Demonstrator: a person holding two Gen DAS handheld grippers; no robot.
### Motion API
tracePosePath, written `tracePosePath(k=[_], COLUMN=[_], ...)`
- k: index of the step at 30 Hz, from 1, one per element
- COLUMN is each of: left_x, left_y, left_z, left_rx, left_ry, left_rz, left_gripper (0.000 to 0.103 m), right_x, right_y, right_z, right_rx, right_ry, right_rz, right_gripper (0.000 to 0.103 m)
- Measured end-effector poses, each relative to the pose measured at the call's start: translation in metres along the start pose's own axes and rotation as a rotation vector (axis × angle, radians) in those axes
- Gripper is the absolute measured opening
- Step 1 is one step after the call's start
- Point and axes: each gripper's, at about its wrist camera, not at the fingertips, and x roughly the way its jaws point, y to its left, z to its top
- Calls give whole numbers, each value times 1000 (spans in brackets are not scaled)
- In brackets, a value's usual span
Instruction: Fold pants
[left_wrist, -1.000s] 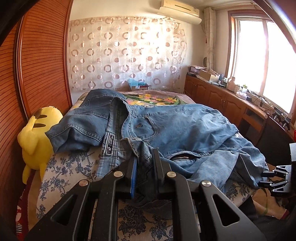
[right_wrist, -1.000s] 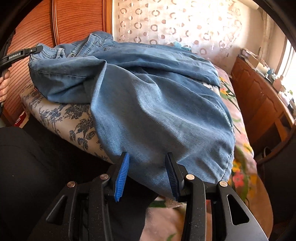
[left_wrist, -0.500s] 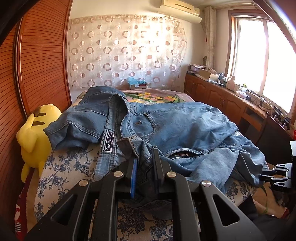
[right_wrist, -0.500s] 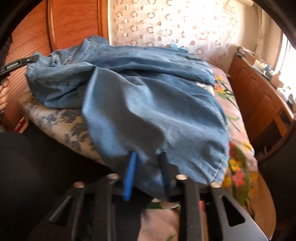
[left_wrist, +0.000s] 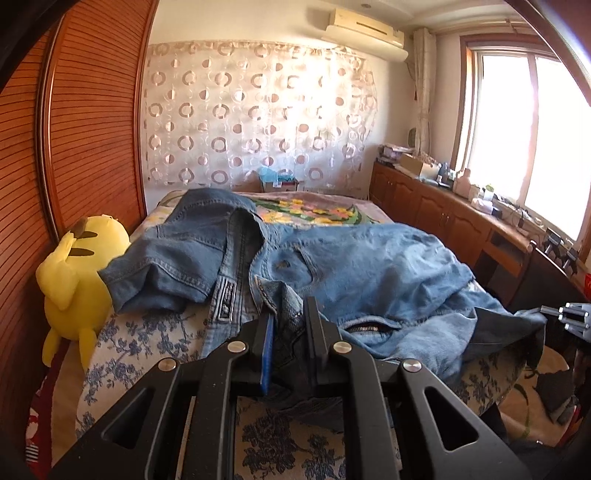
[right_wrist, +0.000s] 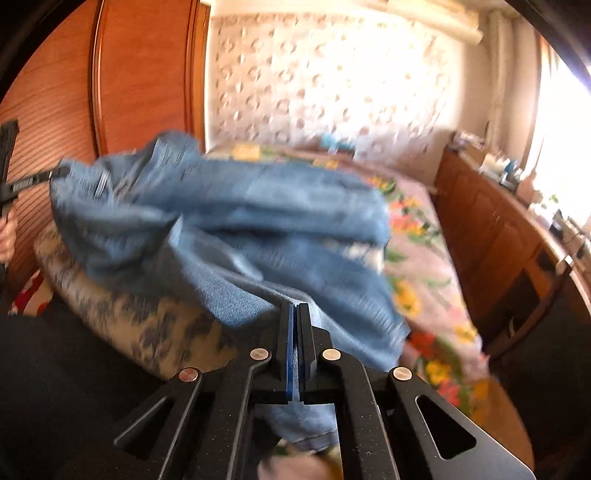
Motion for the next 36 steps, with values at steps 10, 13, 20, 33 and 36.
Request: tracePosePath(k=[10,13,20,33,36], left_x=[4,7,26,76,89], left_y=[9,11,17,26,26], left_z=[31,40,63,94,104], left_rx=[-15,-15,-12,-10,-4], left_ry=[-55,-69,-84,-56,-55], left_rz=[0,3,18,38,47], left_gripper=[15,15,15,15,15], right_x=[-10,-6,33,68,80], right_y=[-31,-27,-21,-39,-40], right_z=[48,58,76,112,123], right_rx=[64,49,21,-12,-19], right_ry=[-171,-194,-203,-209,-215], right_rz=[-101,-116,-136,-161,-166], right_gripper=[0,0,0,0,0])
